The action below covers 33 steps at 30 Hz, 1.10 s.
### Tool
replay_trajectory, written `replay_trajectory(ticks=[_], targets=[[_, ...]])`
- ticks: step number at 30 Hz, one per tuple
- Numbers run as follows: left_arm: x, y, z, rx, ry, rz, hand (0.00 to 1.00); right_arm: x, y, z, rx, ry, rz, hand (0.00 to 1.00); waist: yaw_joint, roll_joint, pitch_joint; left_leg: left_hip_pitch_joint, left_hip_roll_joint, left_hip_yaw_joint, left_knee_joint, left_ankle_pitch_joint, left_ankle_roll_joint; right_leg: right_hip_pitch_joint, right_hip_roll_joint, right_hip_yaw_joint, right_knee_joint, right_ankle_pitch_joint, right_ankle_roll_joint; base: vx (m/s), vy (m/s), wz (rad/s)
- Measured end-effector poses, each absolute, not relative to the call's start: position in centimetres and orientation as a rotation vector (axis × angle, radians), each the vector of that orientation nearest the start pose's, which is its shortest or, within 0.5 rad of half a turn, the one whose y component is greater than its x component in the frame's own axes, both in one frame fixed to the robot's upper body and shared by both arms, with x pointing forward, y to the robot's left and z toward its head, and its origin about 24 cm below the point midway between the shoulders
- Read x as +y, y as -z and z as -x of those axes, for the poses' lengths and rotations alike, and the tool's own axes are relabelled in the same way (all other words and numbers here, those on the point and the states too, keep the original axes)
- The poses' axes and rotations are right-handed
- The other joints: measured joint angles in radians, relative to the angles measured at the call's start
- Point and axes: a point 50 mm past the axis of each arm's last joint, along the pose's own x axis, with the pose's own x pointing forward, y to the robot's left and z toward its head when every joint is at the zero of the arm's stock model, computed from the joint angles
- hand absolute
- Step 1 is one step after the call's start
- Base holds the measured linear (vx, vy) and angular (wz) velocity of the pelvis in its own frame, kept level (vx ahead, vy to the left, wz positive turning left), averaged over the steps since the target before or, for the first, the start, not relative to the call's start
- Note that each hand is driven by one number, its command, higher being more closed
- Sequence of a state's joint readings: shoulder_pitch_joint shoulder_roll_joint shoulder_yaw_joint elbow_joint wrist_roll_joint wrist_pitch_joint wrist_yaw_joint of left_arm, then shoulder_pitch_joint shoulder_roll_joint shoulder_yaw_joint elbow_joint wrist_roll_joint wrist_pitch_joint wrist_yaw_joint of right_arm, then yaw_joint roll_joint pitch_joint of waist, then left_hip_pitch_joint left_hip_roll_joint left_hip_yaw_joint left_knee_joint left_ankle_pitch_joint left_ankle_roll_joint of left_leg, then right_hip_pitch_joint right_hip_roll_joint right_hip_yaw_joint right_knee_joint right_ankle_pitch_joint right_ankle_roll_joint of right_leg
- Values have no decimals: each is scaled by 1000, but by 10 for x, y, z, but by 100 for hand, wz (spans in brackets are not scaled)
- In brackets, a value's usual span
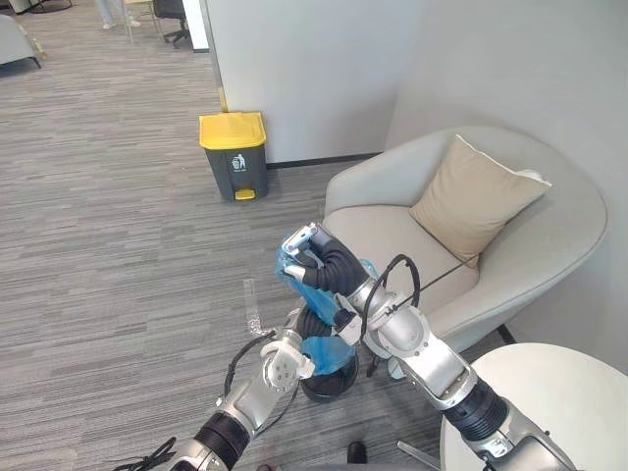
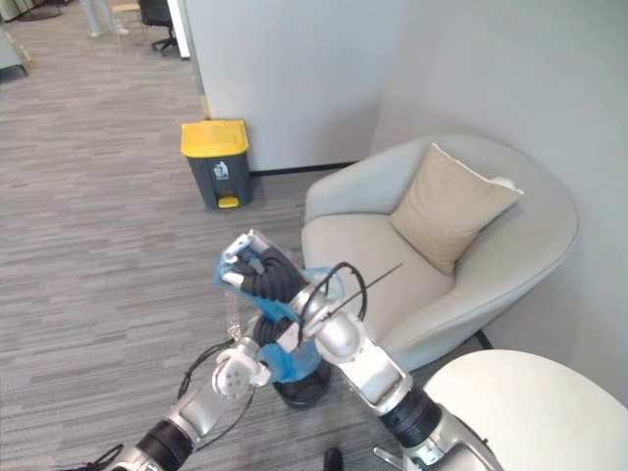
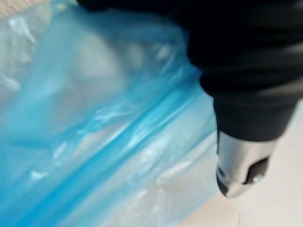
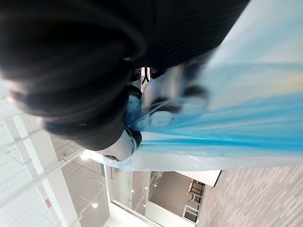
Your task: Gather rubbish on tea table into small bin, then transfer packed bag to large trash can.
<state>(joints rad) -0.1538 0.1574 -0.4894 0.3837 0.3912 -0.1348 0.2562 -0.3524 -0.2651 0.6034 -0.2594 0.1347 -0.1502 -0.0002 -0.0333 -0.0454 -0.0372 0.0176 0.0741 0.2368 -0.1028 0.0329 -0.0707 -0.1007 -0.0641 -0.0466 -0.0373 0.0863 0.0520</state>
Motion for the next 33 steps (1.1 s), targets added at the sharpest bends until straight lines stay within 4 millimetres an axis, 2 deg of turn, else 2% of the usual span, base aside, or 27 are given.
replay_trajectory(ticks=[10, 18, 19, 25, 29, 33], targets=[[85, 10, -248, 1, 275, -586, 100, -29, -159, -236, -595, -749, 75, 100, -5, -2, 0, 2, 4, 7, 0, 1, -2, -2, 7, 8, -1, 1, -2, 0, -1, -1], [98, 19, -234, 63, 225, -541, 100, -41, -142, -230, -586, -698, 164, 100, -6, -8, 4, 1, 6, 9, 0, 0, -3, -3, 4, 10, -2, 0, 0, 0, 0, 0], [99, 18, -233, 62, 221, -536, 100, -44, -139, -230, -583, -676, 184, 0, -5, -8, 5, 1, 2, 10, -1, -1, -2, -3, 4, 9, -2, -3, 3, 0, 0, 0], [104, 9, -235, 36, 183, -484, 100, -64, -121, -235, -537, -599, 317, 0, -4, -23, 14, 0, 4, 6, -1, 0, -2, -2, -2, 7, -2, -3, 4, 0, 0, 0], [106, 11, -233, 59, 186, -459, 100, -73, -108, -238, -494, -587, 410, 0, -3, -23, 15, -1, 3, 4, -1, -1, -2, -2, -3, 5, -2, -3, 5, 0, 0, 1], [108, 16, -228, 87, 181, -447, 100, -87, -100, -237, -493, -580, 601, 0, -2, -22, 15, -4, 3, 1, -1, -1, -2, -3, -3, 2, -3, -4, 6, 0, 0, 0]])
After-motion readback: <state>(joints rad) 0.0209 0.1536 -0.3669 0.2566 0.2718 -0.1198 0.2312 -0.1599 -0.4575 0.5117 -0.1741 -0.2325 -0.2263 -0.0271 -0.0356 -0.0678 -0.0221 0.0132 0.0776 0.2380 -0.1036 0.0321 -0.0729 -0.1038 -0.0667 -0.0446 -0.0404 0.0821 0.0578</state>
